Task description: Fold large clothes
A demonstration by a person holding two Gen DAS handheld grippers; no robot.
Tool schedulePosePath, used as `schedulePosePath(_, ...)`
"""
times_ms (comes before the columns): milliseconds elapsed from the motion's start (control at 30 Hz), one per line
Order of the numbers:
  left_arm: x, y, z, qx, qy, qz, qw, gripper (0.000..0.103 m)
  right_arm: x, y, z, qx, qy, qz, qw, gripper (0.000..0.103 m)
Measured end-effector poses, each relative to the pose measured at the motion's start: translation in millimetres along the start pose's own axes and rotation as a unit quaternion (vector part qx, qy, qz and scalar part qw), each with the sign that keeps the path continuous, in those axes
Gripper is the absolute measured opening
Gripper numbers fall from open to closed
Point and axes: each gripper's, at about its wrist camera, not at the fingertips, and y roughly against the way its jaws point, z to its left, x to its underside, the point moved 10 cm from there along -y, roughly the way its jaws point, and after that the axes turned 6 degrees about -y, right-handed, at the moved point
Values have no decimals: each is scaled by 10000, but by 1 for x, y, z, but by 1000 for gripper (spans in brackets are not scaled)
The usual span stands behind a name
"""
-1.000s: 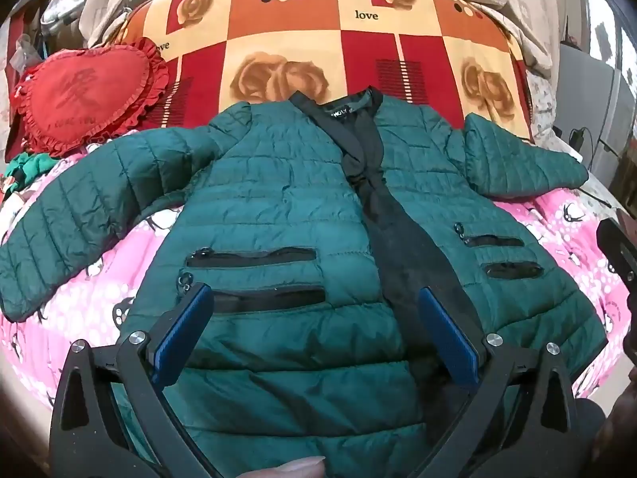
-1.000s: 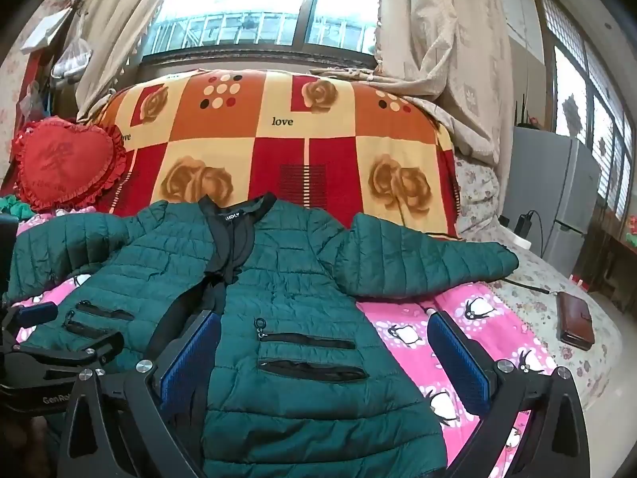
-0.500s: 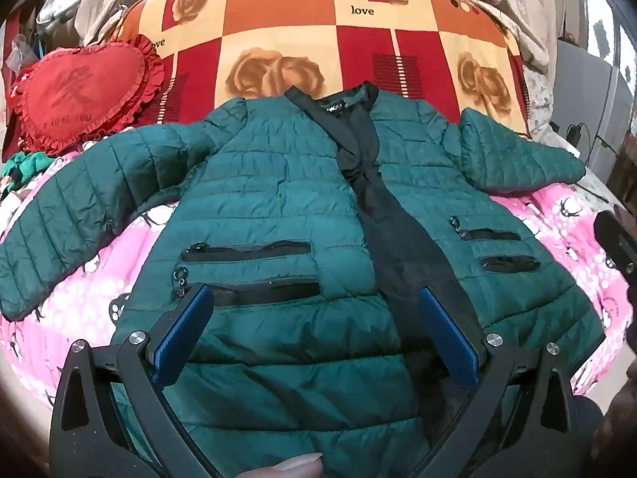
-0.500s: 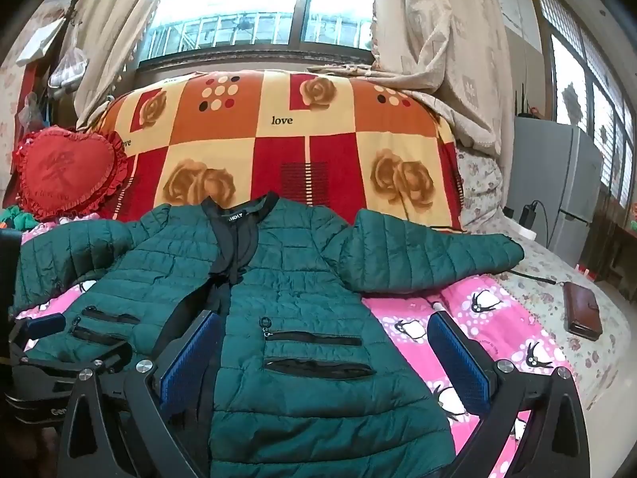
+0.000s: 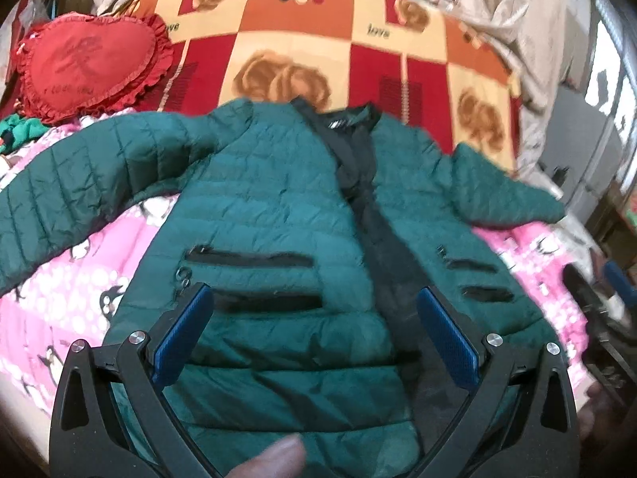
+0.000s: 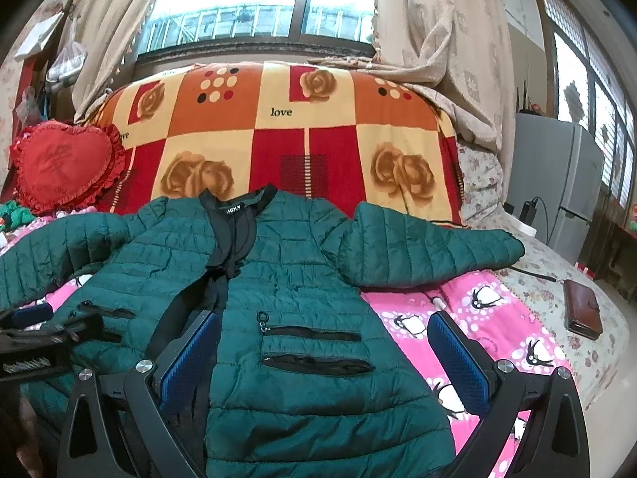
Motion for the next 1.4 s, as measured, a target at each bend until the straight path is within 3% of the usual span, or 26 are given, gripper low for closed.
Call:
schedulePosePath(167,-16,23,-5,303,-55,-644,9975,103,2,-5,1,30,45,133,9999,103)
schedulePosePath(367,-13,19,-15,575,-251,-403,9972,103,7,-13,4,134,213,296,9992,103)
schedulePosePath(533,-11,21,-17,651,-276,-426,9966,103,9,-15,5,163,270,370,9988,103)
schedulePosePath(600,-10,21,-22,897,-313,-404,9947,103,9,-15,5,166,287,375,9987,103)
schedulePosePath(1233,-12,17,3,814,431,-402,9949,103,9,-15,6,144,284,352,9989,103)
schedulePosePath(1400,-9,11,11,680,567,-279,9957,103,2,-2,5,-46,173,31,9998,103)
